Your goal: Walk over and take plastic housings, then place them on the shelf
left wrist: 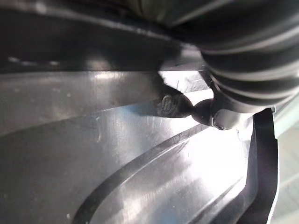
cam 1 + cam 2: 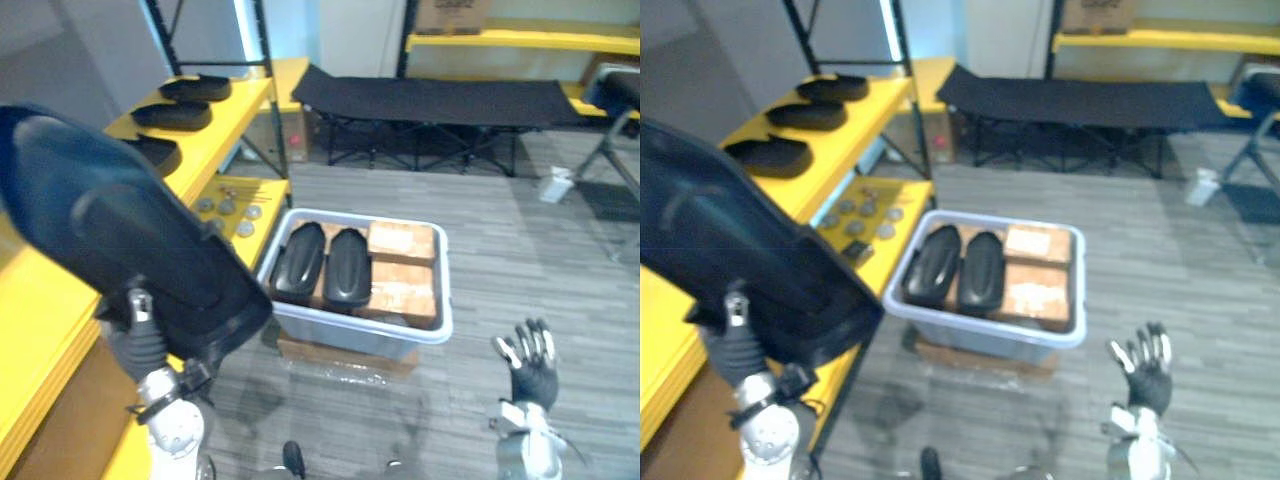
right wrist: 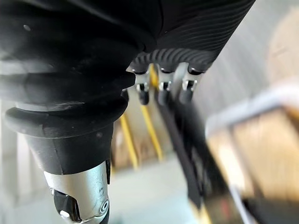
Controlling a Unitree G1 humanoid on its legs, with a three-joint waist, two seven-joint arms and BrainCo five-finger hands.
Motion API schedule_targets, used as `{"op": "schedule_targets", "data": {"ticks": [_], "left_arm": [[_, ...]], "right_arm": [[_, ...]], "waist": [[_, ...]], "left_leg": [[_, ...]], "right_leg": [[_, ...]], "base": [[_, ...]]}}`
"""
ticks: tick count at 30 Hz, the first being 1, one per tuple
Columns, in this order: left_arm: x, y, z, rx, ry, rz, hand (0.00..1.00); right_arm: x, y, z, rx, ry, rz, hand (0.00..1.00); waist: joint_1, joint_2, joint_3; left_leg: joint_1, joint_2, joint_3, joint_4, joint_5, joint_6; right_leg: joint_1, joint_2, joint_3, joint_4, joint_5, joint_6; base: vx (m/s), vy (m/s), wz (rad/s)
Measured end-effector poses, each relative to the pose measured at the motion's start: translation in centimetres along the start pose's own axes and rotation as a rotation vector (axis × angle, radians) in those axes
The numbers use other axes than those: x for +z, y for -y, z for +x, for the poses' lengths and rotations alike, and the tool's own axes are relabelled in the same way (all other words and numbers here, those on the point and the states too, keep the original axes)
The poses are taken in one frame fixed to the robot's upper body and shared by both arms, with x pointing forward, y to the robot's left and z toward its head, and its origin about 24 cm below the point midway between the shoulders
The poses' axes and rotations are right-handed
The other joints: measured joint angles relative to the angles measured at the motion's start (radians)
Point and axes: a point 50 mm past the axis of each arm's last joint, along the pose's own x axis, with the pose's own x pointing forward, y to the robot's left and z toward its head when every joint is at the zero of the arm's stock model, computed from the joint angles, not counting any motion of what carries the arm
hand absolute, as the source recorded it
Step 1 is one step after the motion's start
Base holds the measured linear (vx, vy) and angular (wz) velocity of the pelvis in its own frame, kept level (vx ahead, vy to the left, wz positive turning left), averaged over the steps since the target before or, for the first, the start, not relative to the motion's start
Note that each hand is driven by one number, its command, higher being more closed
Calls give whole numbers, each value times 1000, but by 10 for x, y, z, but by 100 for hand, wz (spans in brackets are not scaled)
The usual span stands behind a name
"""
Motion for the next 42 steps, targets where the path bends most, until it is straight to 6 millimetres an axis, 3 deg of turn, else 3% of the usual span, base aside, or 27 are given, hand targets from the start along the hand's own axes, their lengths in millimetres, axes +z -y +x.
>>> {"op": "schedule_targets", "data": {"ticks": [3, 6, 8, 12, 16, 21, 27, 33, 39, 40, 42], "left_arm": [[10, -38, 6, 145, 50, 120, 100], [12, -63, -1, 255, 36, 193, 100], [13, -74, -5, 296, 22, 229, 100], [14, -80, -9, 280, 19, 218, 100], [16, -74, -8, 163, 40, 195, 100], [14, -68, -7, 110, 17, 111, 100], [12, -60, -7, 74, 1, 48, 100], [5, -57, -4, 95, -16, 51, 100], [-9, -59, -9, 99, -92, 69, 100], [-12, -56, -11, 77, -109, 54, 100], [-15, -55, -14, 61, -136, 35, 100]], "right_arm": [[0, -43, 19, 214, 6, 38, 0], [0, -83, 29, 355, 1, 73, 0], [1, -108, 33, 438, 5, 94, 0], [-2, -136, 30, 480, -5, 117, 0], [-4, -135, 31, 431, -3, 85, 0], [-3, -132, 31, 421, 9, 88, 0], [-8, -105, 26, 377, -16, 64, 0], [-5, -101, 27, 443, -3, 43, 0], [-3, -100, 27, 460, -2, 28, 0], [-2, -98, 28, 447, 2, 21, 0], [-2, -97, 28, 428, 3, 2, 0]], "waist": [[60, -1, 6], [114, -7, 9], [161, -14, 12], [197, -38, 21], [205, -60, 33], [198, -79, 44], [172, -74, 49], [151, -73, 49], [151, -67, 55], [159, -58, 68], [160, -46, 76]], "left_leg": [[-10, -14, -77, 4, 10, 1], [-11, -26, -130, 4, 11, 1], [-30, -43, -188, 5, 17, 2], [-43, -83, -303, 5, 30, 11], [-44, -100, -360, 5, 29, 16], [-46, -102, -342, 5, 30, 14], [-49, -67, -326, 5, 45, -6], [-53, -49, -322, 5, 44, -16], [-117, -83, -389, 77, 39, -19], [-126, -90, -382, 87, 35, 2], [-149, -92, -362, 106, 35, 10]], "right_leg": [[37, -4, -79, -7, -13, 4], [70, -10, -142, -13, -21, 6], [85, -17, -201, -8, -35, 16], [103, -37, -258, 71, -78, 6], [103, -47, -244, 135, -106, -34], [100, -46, -197, 115, -145, -28], [84, -21, -171, 109, -162, -11], [69, -2, -160, 123, -162, -10], [110, 10, -277, 126, -175, -7], [137, 11, -326, 119, -180, -4], [155, 14, -376, 119, -186, 1]], "base": [[67, -24, 71], [66, -29, 59], [53, -36, 84], [61, -34, 93], [19, -35, 52], [-42, -61, -10], [-80, -90, -11], [-38, -75, -5], [-5, -53, 57], [-38, -44, 105], [-46, -27, 94]]}}
